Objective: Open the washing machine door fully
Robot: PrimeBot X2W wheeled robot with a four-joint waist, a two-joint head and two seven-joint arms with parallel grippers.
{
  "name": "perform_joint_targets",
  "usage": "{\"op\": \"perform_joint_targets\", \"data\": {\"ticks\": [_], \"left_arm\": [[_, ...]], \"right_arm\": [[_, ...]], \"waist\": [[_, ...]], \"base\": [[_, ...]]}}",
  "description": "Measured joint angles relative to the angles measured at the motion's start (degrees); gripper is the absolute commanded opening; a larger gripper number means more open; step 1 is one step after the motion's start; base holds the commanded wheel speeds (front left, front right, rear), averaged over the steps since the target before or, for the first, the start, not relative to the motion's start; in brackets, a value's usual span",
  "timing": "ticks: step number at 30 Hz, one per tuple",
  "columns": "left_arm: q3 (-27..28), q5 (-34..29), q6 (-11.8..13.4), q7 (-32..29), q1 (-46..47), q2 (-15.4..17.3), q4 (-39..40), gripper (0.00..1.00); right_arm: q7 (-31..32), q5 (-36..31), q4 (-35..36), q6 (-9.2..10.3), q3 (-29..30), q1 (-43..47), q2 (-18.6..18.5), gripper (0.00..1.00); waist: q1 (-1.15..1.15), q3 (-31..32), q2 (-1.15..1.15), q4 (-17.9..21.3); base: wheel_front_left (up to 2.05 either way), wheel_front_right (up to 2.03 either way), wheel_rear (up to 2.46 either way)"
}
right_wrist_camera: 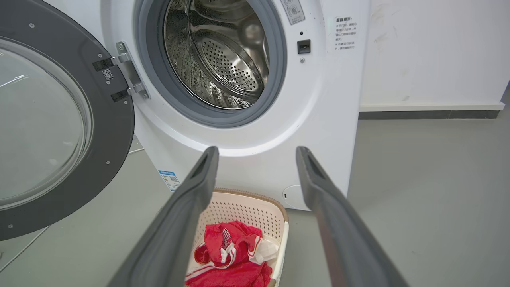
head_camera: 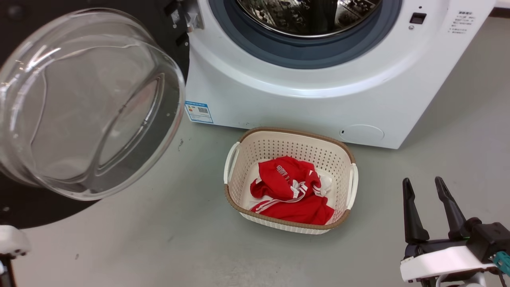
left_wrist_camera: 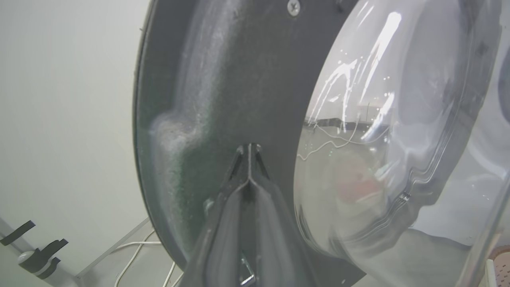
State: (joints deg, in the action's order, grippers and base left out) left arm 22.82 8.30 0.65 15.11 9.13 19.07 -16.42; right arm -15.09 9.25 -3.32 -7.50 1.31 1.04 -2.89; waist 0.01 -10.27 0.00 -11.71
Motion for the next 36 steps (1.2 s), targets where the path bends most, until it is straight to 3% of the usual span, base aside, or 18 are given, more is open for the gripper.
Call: {"op": "perform_joint_targets", "data": {"ticks": [5,10,16,21,22,24,25,30,36], "left_arm": [[2.6,0.2,-0.8,0.0,2.5,2.2,-3.2,0.0],[3.8,-0.2,-1.2,0.0,3.2,2.2,-4.6,0.0],[5.4,-1.3,-1.1,0.0,0.1,-1.3,-1.0,0.0],[5.6,-3.1,-1.1,0.0,-5.8,-7.1,7.1,0.0],[5.6,-3.1,-1.1,0.0,-6.6,-8.4,8.6,0.11],[5.1,-3.7,-1.2,0.0,-8.5,-11.1,11.8,0.74],[4.8,-3.9,-1.4,0.0,-9.6,-12.2,13.0,1.0],[1.5,-4.1,-2.1,0.0,-13.5,-15.3,18.0,1.0],[-7.3,-3.5,-1.5,0.0,-16.6,-16.1,21.2,1.0]], "right_arm": [[0.0,-0.2,0.2,-0.01,0.1,-1.0,0.0,1.0],[0.0,-0.2,0.3,-0.01,0.1,-1.0,0.0,1.0],[0.0,0.6,-0.5,-0.01,-0.1,-1.0,0.0,1.0],[0.0,1.8,-1.0,-0.01,-0.3,-0.2,0.0,1.0],[0.0,1.9,-1.1,-0.01,-0.4,0.0,0.0,1.0],[0.0,1.9,-1.4,-0.01,-0.8,0.3,0.0,1.0],[0.0,1.9,-1.5,-0.01,-1.0,0.3,0.0,1.0],[0.0,1.9,-1.9,-0.01,-1.8,0.6,0.0,1.0],[0.0,1.0,-1.5,-0.01,-2.9,1.3,0.0,1.0]], "waist": [[0.0,-1.3,0.0,0.9],[0.0,-1.7,0.0,1.3],[0.0,0.0,0.0,1.7],[0.0,2.5,0.0,1.9],[0.0,3.0,0.0,1.8],[-0.01,3.9,0.0,1.7],[-0.01,4.3,0.0,1.7],[-0.01,6.1,0.0,2.0],[-0.01,7.4,0.0,3.7]], "base": [[0.0,0.0,0.0],[0.0,0.0,0.0],[0.0,0.0,0.0],[0.0,0.0,0.0],[0.0,0.0,0.0],[0.0,0.0,0.0],[0.0,0.0,0.0],[0.0,0.0,0.0],[0.0,0.0,0.0]]}}
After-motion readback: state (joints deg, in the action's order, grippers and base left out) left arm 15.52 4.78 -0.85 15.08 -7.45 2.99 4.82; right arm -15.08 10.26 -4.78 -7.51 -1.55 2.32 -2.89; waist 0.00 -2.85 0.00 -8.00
